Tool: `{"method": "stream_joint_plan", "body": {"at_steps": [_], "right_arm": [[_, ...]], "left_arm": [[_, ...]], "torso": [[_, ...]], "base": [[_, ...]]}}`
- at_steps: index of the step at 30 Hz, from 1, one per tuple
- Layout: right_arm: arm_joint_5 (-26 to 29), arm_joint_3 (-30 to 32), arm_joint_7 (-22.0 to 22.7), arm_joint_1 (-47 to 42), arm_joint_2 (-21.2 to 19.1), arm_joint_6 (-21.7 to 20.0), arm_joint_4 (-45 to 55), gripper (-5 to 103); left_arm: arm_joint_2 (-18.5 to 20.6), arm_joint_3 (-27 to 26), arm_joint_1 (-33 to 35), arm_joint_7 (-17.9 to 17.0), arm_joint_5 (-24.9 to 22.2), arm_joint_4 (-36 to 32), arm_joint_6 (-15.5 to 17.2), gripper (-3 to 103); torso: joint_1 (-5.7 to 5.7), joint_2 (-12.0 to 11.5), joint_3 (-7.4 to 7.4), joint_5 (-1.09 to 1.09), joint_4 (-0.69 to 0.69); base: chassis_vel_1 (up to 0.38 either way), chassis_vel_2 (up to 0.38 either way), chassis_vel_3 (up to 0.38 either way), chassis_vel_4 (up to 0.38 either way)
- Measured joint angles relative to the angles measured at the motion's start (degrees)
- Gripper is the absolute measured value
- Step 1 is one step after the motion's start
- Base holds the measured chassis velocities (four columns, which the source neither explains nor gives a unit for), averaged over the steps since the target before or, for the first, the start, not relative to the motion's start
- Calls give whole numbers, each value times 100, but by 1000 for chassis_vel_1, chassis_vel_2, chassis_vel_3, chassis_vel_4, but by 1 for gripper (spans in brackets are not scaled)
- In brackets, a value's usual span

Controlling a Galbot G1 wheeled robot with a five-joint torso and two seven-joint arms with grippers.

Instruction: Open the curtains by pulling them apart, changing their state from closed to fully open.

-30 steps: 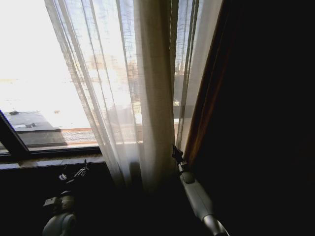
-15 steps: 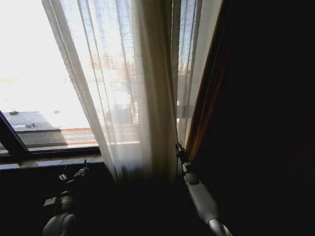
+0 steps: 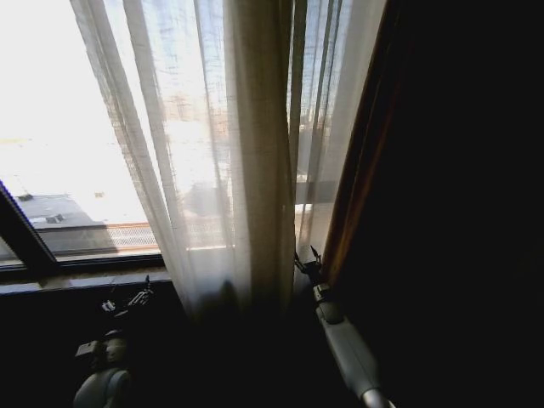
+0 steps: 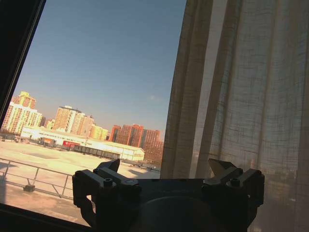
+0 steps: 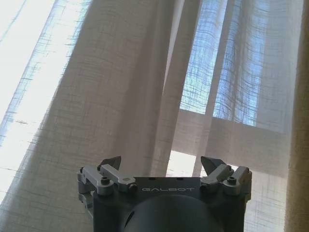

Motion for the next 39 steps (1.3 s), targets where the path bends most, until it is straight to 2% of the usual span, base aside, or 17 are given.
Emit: {"method": "stream_joint_plan", "body": {"at_steps": [1,2,6,30,39], "right_arm": [[-2,-3,2,-15,7,-3,15,91],[-6,-6,6,-39,14,-6,33,99],[-8,-9,8,-62,20,-8,53,100],[39,-28,-54,-195,-9,-11,172,100],[225,-158,-6,-189,11,37,150,100]], "left_arm": [[0,0,0,0,0,0,0,100],[0,0,0,0,0,0,0,100],[0,0,0,-1,0,0,0,100],[0,0,0,-1,0,0,0,100],[0,0,0,-1,0,0,0,100]], "torso": [[0,0,0,0,0],[0,0,0,2,0],[0,0,0,0,0],[1,0,0,3,0],[0,0,0,3,-1]], "base": [[310,228,-256,-185],[310,262,-330,-202],[308,269,-336,-240],[379,321,-376,-308],[374,314,-365,-302]]}}
